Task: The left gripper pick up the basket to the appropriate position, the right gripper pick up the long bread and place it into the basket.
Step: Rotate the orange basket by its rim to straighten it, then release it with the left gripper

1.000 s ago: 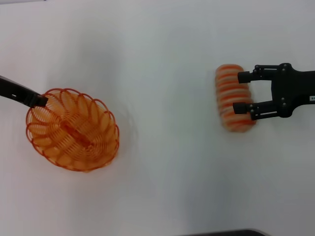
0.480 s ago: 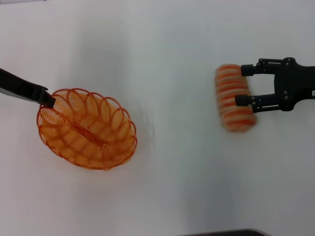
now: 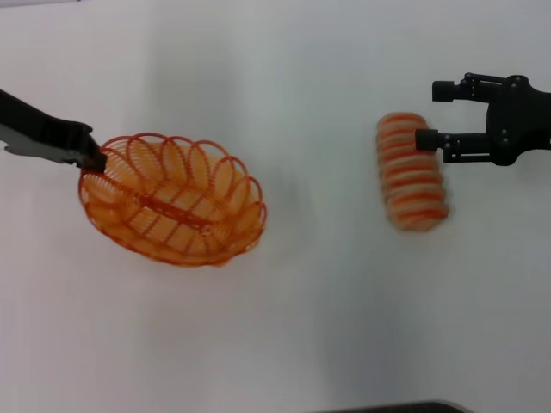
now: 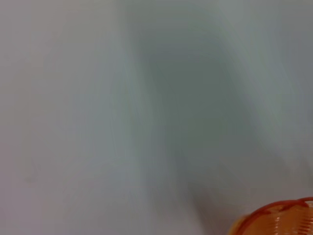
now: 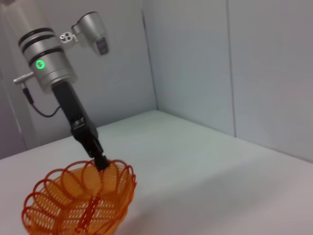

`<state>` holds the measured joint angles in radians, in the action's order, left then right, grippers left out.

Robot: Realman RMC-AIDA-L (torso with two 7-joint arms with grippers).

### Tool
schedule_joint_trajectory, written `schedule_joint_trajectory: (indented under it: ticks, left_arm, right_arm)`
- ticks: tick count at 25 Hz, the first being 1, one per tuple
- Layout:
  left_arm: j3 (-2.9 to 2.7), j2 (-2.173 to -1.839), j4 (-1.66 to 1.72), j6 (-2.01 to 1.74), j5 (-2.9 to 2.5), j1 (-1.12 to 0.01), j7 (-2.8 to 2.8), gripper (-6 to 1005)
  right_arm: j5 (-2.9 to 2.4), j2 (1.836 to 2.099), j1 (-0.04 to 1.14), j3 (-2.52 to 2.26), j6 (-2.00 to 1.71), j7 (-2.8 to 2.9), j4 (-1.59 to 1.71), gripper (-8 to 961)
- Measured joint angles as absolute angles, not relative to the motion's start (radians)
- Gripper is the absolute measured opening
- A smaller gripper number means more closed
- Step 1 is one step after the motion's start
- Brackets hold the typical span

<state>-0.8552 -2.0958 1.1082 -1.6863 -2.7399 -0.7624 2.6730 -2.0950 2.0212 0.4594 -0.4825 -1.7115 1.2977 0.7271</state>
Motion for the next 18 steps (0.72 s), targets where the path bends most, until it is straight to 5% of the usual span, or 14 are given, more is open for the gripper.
schedule_joint_trajectory:
  ticks: [8, 18]
  left_arm:
    - [-0.771, -2.154, 1.149, -1.647, -2.715, -0.745, 2.737, 64]
    - [-0.795, -2.172, 1.139, -1.501, -2.583, -0.625, 2.781, 64]
  right_arm:
    - [-2.075, 2.052, 0.462, -0.429, -1.676, 1.298, 0.727, 871]
    - [-1.913, 2.072, 0.42, -0.39, -1.617, 1.295, 0.721, 871]
